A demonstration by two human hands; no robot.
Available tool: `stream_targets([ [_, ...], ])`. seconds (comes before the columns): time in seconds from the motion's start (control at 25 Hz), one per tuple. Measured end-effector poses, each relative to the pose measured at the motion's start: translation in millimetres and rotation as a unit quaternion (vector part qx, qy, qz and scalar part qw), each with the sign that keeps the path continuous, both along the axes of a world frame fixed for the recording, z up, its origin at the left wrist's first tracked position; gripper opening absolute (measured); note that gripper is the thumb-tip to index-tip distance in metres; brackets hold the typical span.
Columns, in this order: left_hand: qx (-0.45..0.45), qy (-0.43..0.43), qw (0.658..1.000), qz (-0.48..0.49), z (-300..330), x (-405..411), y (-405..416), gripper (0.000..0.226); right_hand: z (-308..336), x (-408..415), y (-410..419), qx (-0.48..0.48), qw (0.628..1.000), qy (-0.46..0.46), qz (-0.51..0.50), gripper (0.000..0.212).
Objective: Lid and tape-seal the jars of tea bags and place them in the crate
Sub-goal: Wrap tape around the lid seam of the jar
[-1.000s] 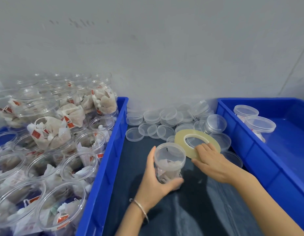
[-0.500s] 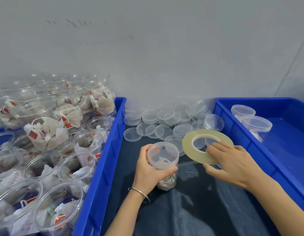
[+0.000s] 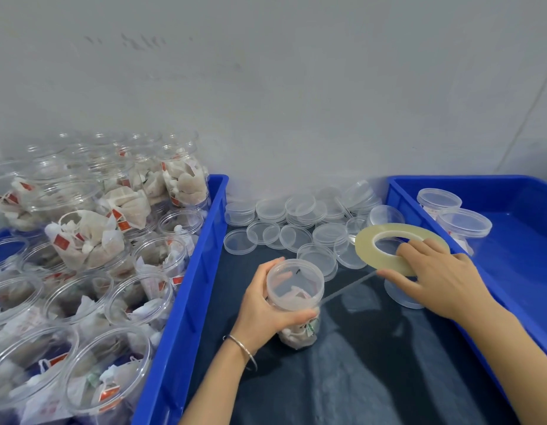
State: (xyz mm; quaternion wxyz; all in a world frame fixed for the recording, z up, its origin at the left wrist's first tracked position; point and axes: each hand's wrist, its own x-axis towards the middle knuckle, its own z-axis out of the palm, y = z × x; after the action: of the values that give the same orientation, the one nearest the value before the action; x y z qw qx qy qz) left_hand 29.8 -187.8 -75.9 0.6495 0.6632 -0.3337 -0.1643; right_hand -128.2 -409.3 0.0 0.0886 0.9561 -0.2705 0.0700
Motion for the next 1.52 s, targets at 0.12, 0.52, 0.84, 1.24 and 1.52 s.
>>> stream_targets([
  [0.12, 0.021, -0.012, 0.999, -0.034, 1, -1, 5, 0.088, -7, 17, 1, 0.057, 0.998, 0.008, 0.016, 0.037],
  [0.52, 0.045, 0.061, 0.987, -0.142, 0, 11, 12, 0.080, -28, 49, 21, 0.127, 0.991, 0.008, 0.043, 0.033],
  [0.84, 0.063, 0.056, 0.979, -0.187, 12, 17, 8, 0.070, -29, 56, 34, 0.169, 0.982, -0.012, 0.086, 0.025],
  [1.24, 0.046, 0.047, 0.986, -0.151, 10, 19, 17, 0.068, -26, 51, 41, 0.161, 0.984, -0.019, 0.069, 0.025],
  [1.52, 0.041, 0.020, 0.999, -0.031, -3, -18, -11, 0.107, -29, 51, 45, 0.144, 0.987, -0.018, 0.065, 0.034],
])
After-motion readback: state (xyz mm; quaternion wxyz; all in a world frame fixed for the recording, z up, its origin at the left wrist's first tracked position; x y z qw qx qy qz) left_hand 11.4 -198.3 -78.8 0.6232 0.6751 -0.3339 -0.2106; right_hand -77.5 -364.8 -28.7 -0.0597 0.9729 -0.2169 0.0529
